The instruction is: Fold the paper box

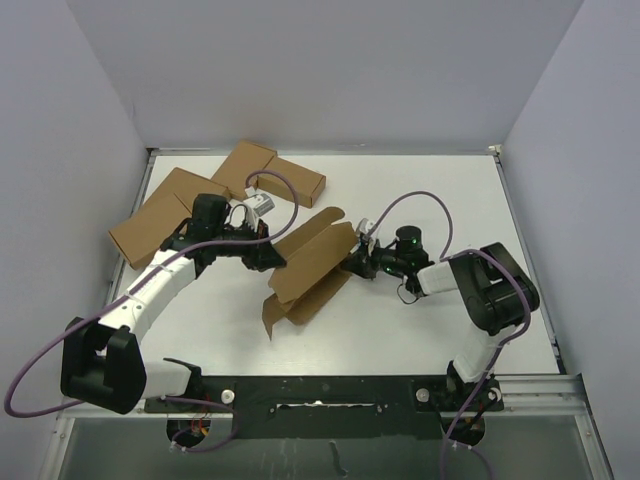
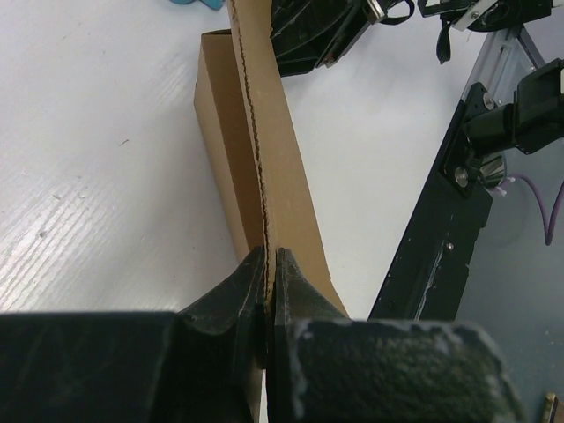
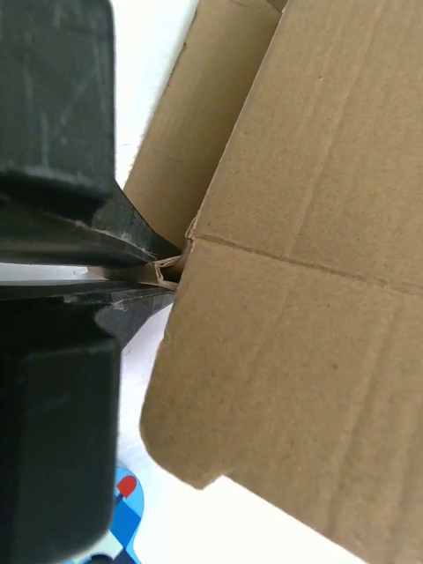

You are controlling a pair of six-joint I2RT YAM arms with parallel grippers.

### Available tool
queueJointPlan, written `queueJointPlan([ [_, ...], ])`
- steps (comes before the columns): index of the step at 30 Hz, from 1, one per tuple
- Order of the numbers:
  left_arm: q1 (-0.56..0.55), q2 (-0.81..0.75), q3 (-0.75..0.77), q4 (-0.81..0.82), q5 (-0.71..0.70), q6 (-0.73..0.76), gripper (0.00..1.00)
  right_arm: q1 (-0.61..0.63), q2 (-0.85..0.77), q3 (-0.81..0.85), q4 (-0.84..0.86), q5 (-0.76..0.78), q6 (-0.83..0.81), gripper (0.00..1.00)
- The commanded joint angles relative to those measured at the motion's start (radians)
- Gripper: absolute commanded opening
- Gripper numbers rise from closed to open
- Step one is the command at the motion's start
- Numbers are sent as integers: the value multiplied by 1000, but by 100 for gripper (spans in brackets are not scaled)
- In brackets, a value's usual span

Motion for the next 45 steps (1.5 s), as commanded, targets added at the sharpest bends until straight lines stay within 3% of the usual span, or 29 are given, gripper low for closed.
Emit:
queueJointPlan([
  [1, 28, -45, -11, 98, 18, -56, 0, 19, -69, 64, -83, 67, -47, 0],
  [7, 37, -90, -41, 256, -43, -286, 0, 28, -112, 416, -841, 173, -177, 0],
  [11, 37, -147, -106, 358, -132, -443, 1, 28, -111, 561, -1119, 224, -284, 0],
  [13, 37, -159, -132, 375, -169, -518, 11, 23, -96, 607, -1241, 242, -325, 0],
  [18, 35, -169, -216, 462, -138, -636, 20, 28, -42, 673, -1516, 237, -408, 0],
  [27, 19, -108, -278, 473, -115, -670, 43, 40, -46, 660, -1555, 361, -432, 1],
  [32, 6, -68, -301, 514, -120, -704, 49, 64, 7, 667, -1571, 433, -442, 3],
  [39, -30, -8, -320, 548, -159, -722, 48, 84, 44, 663, -1554, 483, -429, 8],
  [45, -53, 44, -325, 567, -167, -719, 30, 86, 47, 659, -1538, 458, -422, 15],
])
